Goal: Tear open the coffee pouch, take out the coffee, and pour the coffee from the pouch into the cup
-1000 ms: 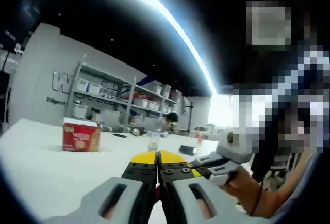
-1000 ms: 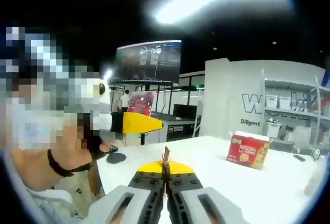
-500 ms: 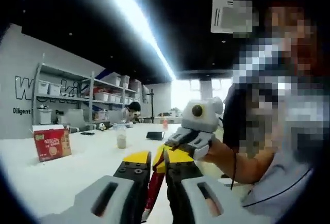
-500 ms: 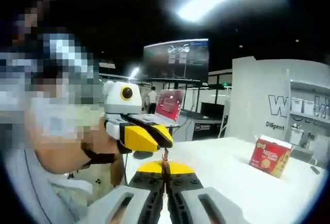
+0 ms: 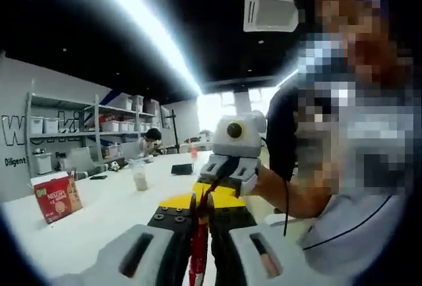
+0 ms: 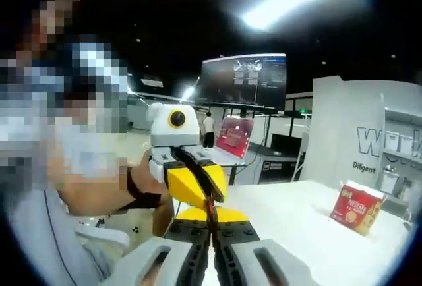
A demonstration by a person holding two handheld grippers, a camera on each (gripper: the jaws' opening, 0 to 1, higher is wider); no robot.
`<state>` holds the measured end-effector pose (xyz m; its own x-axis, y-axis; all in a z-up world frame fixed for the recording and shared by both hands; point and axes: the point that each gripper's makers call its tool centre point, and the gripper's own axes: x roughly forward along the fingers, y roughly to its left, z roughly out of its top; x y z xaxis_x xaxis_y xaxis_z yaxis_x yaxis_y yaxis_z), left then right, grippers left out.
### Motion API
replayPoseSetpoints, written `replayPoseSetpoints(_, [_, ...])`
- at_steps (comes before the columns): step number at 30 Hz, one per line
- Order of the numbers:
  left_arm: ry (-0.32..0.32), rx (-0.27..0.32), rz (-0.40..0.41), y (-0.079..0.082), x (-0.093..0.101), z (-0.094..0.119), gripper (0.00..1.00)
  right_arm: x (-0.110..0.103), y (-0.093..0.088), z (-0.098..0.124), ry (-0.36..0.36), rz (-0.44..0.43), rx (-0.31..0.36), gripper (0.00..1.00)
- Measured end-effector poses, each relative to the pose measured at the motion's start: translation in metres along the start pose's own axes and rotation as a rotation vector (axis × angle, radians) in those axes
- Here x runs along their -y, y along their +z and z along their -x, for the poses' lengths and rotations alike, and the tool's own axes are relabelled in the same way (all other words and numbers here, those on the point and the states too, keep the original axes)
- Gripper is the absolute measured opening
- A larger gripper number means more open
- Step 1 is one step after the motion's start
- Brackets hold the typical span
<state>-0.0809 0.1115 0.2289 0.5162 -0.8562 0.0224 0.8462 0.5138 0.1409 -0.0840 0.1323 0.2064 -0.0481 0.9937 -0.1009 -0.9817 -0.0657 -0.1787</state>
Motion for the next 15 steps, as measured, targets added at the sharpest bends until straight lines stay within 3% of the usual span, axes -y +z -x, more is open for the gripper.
replayPoseSetpoints(5, [-0.021,0.003,-0.017,0.001,0.004,0.0,0.04,-0.002,0.001,0.001,0.012,-0.008,0.004,0.01])
replayPoseSetpoints(7, [-0.033,-0.003,0.017,0.001,0.005,0.0,0.03,-0.003,0.001,0.001,0.02,-0.009,0.004,0.01])
replayPoseSetpoints(9, [0.034,-0.022,0.084,0.0,-0.005,0.001,0.02,-0.003,0.001,0.0,0.009,-0.002,0.005,0.01])
replayPoseSetpoints(11, [0.124,-0.028,0.061,0.001,-0.013,-0.001,0.01,0.005,0.002,-0.001,-0.044,0.01,0.006,0.01])
replayPoseSetpoints(14, [0.185,0.001,0.062,0.006,-0.015,-0.004,0.01,0.012,0.007,0.001,-0.075,-0.011,0.03,0.0])
replayPoseSetpoints(15, [0.238,-0.002,0.055,0.007,-0.019,-0.003,0.01,0.015,0.008,0.001,-0.096,-0.033,0.036,0.0])
